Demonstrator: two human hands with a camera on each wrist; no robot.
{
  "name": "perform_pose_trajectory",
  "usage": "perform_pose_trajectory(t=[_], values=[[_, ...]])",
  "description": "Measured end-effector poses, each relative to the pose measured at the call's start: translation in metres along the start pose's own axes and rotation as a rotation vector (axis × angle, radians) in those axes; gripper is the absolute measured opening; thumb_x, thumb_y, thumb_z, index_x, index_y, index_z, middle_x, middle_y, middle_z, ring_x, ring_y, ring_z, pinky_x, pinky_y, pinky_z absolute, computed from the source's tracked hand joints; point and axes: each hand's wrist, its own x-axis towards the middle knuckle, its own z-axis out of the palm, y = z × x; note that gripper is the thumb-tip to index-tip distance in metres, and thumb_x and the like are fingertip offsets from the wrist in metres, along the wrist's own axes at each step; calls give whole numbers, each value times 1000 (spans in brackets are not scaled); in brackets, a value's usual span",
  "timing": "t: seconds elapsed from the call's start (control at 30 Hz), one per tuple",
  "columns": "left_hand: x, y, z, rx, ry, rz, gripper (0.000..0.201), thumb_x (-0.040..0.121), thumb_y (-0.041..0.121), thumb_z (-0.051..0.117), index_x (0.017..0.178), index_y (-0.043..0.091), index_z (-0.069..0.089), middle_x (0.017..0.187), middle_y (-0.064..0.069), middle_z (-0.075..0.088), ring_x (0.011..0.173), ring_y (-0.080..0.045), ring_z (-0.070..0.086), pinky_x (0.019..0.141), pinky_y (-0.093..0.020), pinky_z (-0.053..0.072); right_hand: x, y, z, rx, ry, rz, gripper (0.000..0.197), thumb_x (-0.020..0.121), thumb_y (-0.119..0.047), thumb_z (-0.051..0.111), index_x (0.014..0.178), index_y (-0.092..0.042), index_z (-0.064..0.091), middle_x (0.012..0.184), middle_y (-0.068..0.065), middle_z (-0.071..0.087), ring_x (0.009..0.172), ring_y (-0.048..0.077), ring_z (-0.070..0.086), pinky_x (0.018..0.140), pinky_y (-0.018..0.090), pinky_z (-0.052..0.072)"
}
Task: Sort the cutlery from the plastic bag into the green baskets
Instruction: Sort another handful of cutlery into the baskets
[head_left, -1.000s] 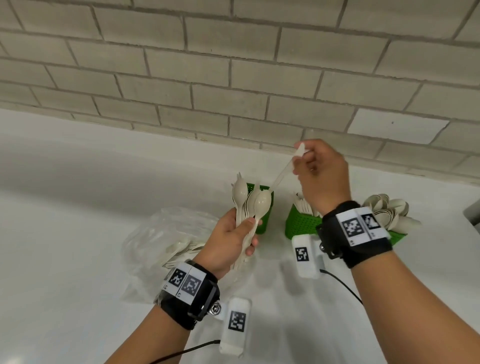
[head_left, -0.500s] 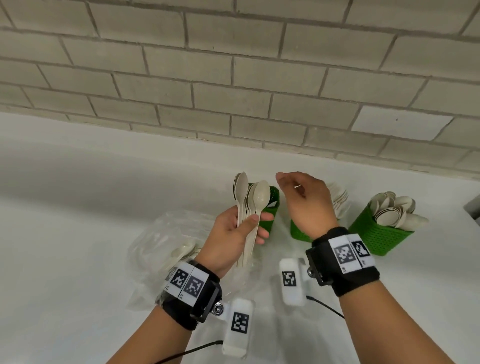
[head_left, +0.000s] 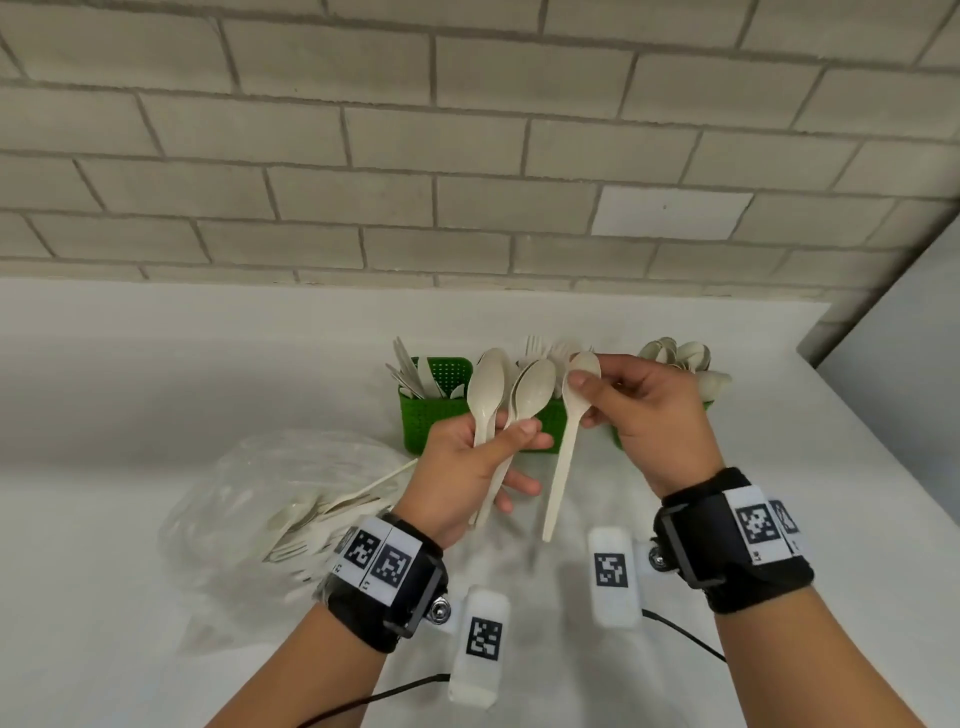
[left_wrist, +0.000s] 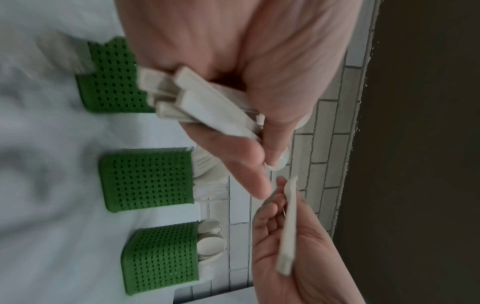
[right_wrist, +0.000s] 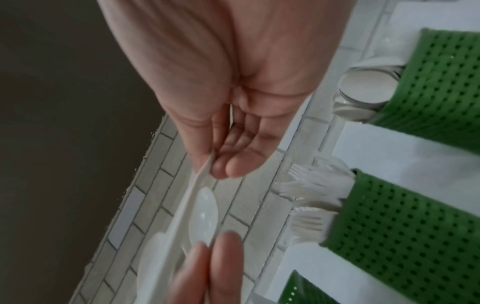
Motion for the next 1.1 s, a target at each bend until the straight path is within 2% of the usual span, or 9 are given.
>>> perform_pose_trajectory(t=[0.23, 0.37, 0.53, 0.6, 0.7, 0.77, 0.9, 1.0, 1.1], values=[[3, -5, 38, 36, -58, 19, 9, 92, 19, 64, 94, 11, 68, 96, -9, 76, 45, -19, 64, 32, -20, 34, -10, 1, -23, -36, 47, -4, 6, 85, -9, 73, 88, -13, 74, 68, 4, 70, 51, 10, 56, 50, 22, 47], [4, -10, 57, 54, -71, 20, 19, 92, 27, 62, 101, 11, 68, 97, -7, 76, 59, -22, 70, 32, -19, 31, -10, 6, -40, -60, 85, 27, 13, 84, -14, 74, 94, -6, 71, 77, 14, 70, 51, 12, 57, 46, 24, 44], [9, -12, 76, 72, -92, 47, 32, 98, 32, 52, 110, 7, 66, 97, -7, 76, 68, -21, 72, 31, -20, 34, -7, 7, -55, -13, 115, 57, 11, 87, -10, 70, 95, -2, 67, 78, 15, 70, 55, 12, 63, 48, 18, 45], [11, -14, 83, 83, -94, 59, 27, 99, 30, 52, 107, 8, 66, 95, -8, 76, 68, -20, 72, 33, -22, 37, -6, 9, -61, -4, 119, 66, 8, 88, -9, 69, 95, -6, 67, 81, 15, 70, 58, 13, 64, 50, 24, 50], [15, -17, 91, 77, -102, 56, 23, 99, 28, 53, 107, 10, 65, 95, -11, 75, 69, -25, 71, 36, -24, 45, -4, 12, -67, -52, 70, 40, 11, 89, -8, 67, 97, -15, 71, 88, 9, 72, 74, 26, 70, 66, 40, 58], [16, -18, 95, 73, -87, 56, 26, 100, 28, 51, 109, 9, 65, 94, -11, 75, 67, -24, 70, 41, -27, 50, -1, 11, -74, -97, 106, 1, 10, 89, -10, 67, 95, -16, 72, 86, 9, 72, 71, 22, 67, 67, 36, 55], [19, -18, 98, 85, -55, 73, 23, 101, 28, 48, 103, 12, 65, 91, -5, 76, 65, -22, 70, 46, -28, 53, 11, 0, -103, 30, 286, -17, 11, 90, -5, 64, 88, -14, 70, 66, 5, 62, 53, 12, 52, 51, 26, 44], [20, -15, 100, 77, -40, 87, 22, 101, 28, 48, 101, 14, 66, 89, -3, 76, 65, -24, 70, 45, -28, 52, 16, -7, -119, 109, 231, -20, 10, 91, -1, 60, 91, -7, 69, 65, 9, 59, 52, 15, 50, 49, 25, 43], [22, -12, 104, 63, -44, 93, 23, 101, 27, 48, 101, 13, 66, 89, -4, 76, 67, -28, 68, 45, -28, 52, 17, -10, -120, 112, 143, -33, 11, 92, -2, 60, 96, -6, 69, 73, 10, 67, 62, 28, 56, 51, 27, 46]])
